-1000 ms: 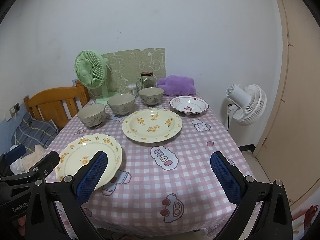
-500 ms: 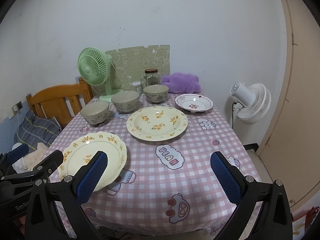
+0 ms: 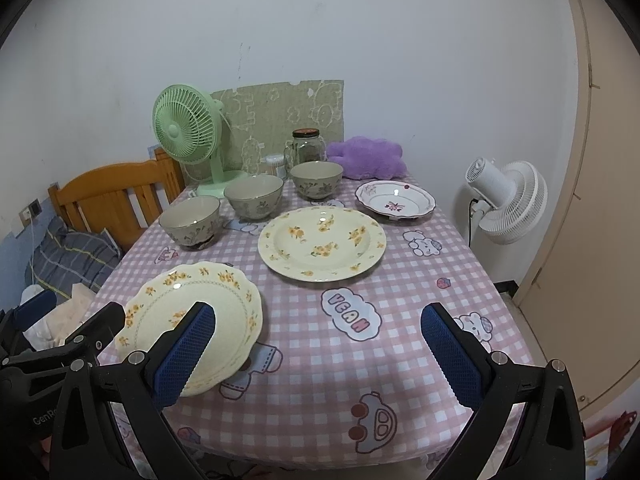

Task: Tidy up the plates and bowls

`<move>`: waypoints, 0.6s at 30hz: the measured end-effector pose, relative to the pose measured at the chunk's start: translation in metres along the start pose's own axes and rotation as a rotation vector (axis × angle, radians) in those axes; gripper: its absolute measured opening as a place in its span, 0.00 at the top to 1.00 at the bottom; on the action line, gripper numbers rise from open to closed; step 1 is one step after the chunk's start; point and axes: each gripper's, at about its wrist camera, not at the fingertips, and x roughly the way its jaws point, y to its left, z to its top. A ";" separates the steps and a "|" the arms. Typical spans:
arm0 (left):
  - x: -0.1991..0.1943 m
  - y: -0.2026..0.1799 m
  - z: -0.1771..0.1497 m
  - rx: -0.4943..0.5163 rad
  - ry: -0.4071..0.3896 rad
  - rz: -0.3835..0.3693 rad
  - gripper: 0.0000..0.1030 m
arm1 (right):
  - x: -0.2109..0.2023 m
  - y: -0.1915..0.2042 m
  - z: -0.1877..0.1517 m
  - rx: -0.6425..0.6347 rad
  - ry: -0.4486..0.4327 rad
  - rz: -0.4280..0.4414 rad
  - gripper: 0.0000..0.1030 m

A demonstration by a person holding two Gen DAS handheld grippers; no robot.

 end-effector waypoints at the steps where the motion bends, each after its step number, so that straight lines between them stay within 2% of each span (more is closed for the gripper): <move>1: 0.002 0.001 0.000 -0.003 0.005 -0.001 0.02 | 0.002 0.002 0.001 -0.001 0.006 0.002 0.00; 14: 0.036 0.026 0.009 -0.011 0.068 -0.029 0.02 | 0.032 0.028 0.008 -0.007 0.063 -0.013 0.00; 18: 0.048 0.032 0.013 0.004 0.087 -0.015 0.02 | 0.044 0.037 0.013 -0.006 0.082 -0.023 0.00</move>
